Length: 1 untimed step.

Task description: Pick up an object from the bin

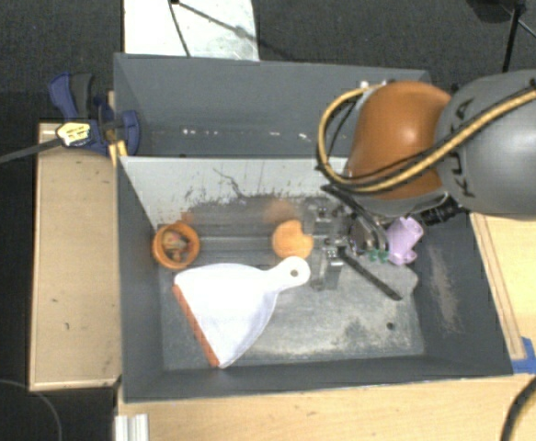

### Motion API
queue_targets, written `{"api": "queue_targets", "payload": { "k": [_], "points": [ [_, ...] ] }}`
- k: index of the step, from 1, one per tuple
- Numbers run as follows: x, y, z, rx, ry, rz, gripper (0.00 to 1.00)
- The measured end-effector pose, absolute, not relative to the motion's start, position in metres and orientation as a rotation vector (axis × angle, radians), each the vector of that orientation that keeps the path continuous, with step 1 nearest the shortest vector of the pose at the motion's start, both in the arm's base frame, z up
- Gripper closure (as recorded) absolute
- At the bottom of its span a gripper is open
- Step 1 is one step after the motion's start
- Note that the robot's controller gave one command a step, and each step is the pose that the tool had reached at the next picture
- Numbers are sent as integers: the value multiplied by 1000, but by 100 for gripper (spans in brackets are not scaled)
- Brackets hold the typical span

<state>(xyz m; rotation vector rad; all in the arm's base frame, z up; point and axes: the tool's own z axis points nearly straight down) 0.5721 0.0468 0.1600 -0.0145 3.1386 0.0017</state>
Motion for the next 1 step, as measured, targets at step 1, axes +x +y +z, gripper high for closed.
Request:
{"api": "queue_targets", "payload": {
  "k": [1],
  "points": [
    [576, 47, 122, 101, 3130, 3, 0]
  ]
}}
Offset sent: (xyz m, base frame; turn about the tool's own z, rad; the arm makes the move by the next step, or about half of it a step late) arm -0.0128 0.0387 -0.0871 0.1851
